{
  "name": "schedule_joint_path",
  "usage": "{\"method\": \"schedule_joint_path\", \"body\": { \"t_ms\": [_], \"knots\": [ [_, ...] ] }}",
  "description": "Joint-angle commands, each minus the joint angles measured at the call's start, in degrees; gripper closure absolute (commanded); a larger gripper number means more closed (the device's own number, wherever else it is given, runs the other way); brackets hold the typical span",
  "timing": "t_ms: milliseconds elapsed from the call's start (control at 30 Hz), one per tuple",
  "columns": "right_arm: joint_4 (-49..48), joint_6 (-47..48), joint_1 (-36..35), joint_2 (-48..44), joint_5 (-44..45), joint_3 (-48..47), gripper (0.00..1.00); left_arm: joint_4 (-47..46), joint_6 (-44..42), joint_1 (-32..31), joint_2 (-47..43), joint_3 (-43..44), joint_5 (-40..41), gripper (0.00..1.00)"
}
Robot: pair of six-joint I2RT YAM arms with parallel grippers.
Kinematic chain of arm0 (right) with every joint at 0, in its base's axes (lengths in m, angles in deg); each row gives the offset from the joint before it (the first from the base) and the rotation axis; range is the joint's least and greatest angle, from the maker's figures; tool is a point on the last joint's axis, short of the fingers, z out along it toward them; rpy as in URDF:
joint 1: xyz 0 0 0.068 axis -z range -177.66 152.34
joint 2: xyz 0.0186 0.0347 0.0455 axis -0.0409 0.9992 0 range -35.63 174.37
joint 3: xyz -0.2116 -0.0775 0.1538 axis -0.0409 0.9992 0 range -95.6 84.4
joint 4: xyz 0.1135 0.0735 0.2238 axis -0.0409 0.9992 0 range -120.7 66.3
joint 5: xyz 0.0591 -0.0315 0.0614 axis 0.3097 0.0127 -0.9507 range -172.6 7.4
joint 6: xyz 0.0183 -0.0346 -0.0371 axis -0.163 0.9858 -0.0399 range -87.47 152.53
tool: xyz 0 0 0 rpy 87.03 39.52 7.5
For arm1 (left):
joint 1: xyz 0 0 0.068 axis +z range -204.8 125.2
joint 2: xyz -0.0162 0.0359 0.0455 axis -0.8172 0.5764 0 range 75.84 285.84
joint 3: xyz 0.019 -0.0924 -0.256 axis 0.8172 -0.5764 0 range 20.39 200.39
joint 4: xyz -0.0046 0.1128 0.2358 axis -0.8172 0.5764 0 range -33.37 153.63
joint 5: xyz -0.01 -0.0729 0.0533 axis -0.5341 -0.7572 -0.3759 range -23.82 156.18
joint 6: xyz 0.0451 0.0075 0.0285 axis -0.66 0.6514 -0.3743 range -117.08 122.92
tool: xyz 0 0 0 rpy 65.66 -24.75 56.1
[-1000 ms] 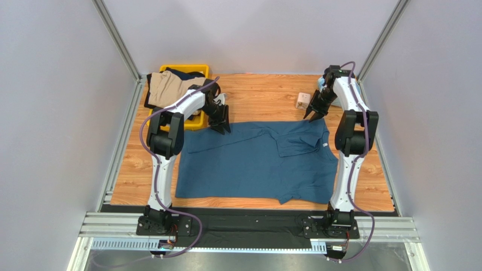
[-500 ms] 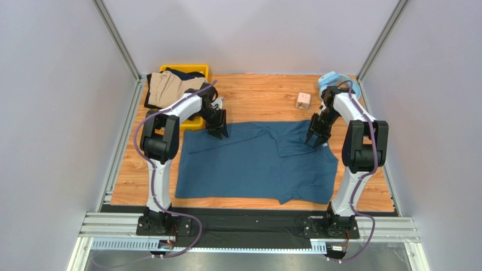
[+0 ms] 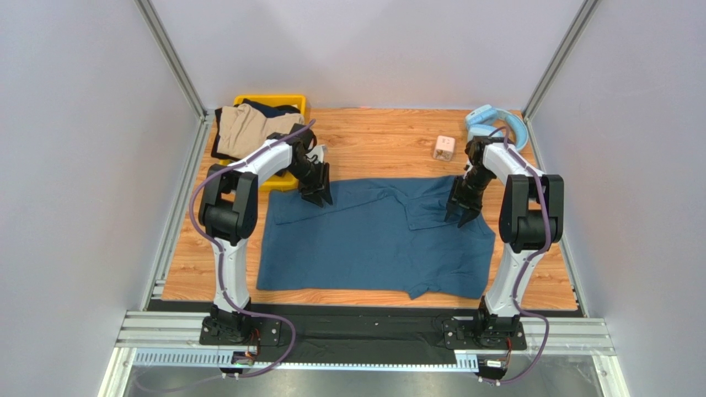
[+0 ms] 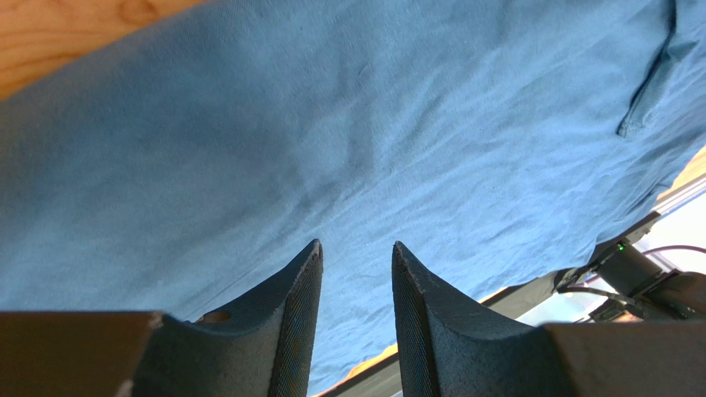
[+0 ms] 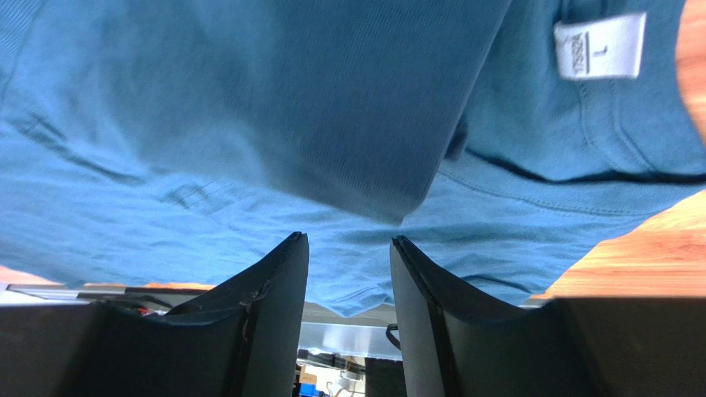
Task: Fold and stack the t-shirts
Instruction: Fold the tshirt
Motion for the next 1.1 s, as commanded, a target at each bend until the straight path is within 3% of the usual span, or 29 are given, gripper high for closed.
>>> {"method": "schedule_joint_path", "body": {
  "t_ms": [0, 300, 433, 567, 700, 833, 967, 1067],
  "knots": [
    [-1.42, 0.37, -0.12, 1.79, 2.41, -1.84, 0.56, -1.44, -0.77, 0.22, -4.03, -1.63, -0.17, 0.57],
    [-3.80, -2.70, -3.02, 5.83, 3.81, -3.68, 0.58, -3.90, -0.06, 0.22, -5.97, -5.33, 0.09, 0.57],
    [-2.04, -2.62, -4.95, 8.73, 5.74, -7.02, 0.64, -3.99, 0.11, 0.22, -6.06, -5.42, 0.35, 0.57],
    [-0.98, -2.71, -5.92, 9.97, 7.68, -7.64, 0.86, -3.99, -0.24, 0.22, -6.58, -5.50, 0.97, 0.57],
    [-1.07, -2.71, -6.18, 8.13, 8.47, -6.15, 0.99, -3.90, -0.41, 0.22, -6.58, -5.77, 1.23, 0.57],
    [-0.46, -2.36, -6.18, 5.40, 8.56, -4.48, 1.00, -4.16, -0.41, 0.22, -5.88, -6.12, 0.53, 0.57],
    [0.86, -2.18, -6.18, 1.98, 8.65, -3.60, 0.92, -4.43, -0.33, 0.22, -5.62, -6.12, 0.44, 0.57],
    [1.30, -2.00, -6.18, 1.01, 8.91, -3.42, 0.96, -4.69, -0.33, 0.22, -5.44, -5.86, 0.35, 0.57]
  ]
}}
